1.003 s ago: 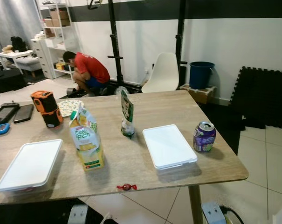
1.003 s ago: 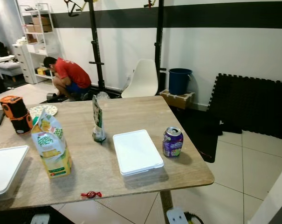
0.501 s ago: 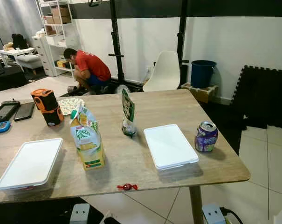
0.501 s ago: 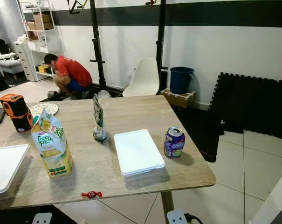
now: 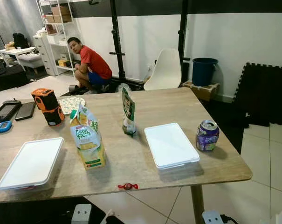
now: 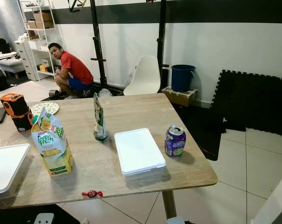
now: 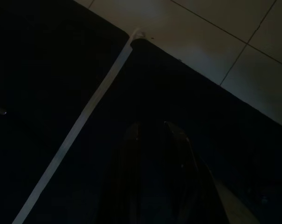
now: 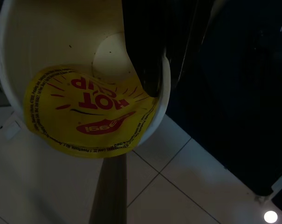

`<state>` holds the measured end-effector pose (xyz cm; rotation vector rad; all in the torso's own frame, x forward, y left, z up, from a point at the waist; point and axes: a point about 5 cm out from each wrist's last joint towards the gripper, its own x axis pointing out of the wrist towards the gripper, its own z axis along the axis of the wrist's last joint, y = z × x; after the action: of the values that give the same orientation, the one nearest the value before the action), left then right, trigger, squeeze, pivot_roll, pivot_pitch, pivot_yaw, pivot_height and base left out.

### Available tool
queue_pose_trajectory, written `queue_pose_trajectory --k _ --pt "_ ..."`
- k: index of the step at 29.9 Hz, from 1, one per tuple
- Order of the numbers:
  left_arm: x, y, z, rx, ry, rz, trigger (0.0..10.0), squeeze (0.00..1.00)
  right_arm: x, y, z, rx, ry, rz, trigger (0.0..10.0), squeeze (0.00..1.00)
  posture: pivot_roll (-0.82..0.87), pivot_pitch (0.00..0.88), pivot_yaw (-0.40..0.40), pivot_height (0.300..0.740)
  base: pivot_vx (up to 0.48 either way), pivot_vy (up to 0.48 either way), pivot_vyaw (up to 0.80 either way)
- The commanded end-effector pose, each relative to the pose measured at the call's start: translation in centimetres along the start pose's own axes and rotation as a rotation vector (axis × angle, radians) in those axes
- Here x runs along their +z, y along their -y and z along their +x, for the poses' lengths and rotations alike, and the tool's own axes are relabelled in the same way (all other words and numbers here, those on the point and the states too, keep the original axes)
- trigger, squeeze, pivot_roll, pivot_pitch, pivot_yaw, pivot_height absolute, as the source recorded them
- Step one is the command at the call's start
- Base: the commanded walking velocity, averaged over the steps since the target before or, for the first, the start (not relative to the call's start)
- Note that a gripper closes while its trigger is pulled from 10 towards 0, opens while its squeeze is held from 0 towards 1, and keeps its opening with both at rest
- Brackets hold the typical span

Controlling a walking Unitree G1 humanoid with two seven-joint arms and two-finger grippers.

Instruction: Restocking fridge

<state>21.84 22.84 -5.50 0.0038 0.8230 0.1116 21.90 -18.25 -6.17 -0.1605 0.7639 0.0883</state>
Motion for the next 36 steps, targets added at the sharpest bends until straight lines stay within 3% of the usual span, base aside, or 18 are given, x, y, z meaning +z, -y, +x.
queue_pose_trajectory --k 1,6,12,16,36 --pt "-0.12 0.38 0.03 -0.007 -0.009 0.011 10.0 0.0 -0.46 -0.05 -0.08 0.002 -0.023 0.002 10.0 0.0 0.07 0.063 0.061 0.74 0.0 0.0 0.0" --pt "-0.61 0.47 -0.02 -0.012 -0.028 0.026 10.0 0.0 -0.43 0.08 -0.09 -0.014 -0.018 0.026 10.0 0.0 0.05 0.054 0.059 0.74 0.0 0.0 0.0" --pt "0.06 0.59 0.08 -0.008 -0.003 0.001 10.0 0.0 -0.27 0.02 -0.03 0.006 -0.019 -0.006 10.0 0.0 0.07 0.061 0.061 0.74 0.0 0.0 0.0" --pt "-0.63 0.57 -0.03 -0.016 -0.025 0.023 10.0 0.0 -0.11 0.2 -0.02 -0.024 -0.007 0.044 10.0 0.0 0.04 0.042 0.063 0.74 0.0 0.0 0.0" --pt "-0.37 0.59 0.01 -0.013 -0.014 0.013 10.0 0.0 -0.15 -0.22 0.03 -0.003 -0.016 0.025 10.0 0.0 0.07 0.055 0.051 0.74 0.0 0.0 0.0"
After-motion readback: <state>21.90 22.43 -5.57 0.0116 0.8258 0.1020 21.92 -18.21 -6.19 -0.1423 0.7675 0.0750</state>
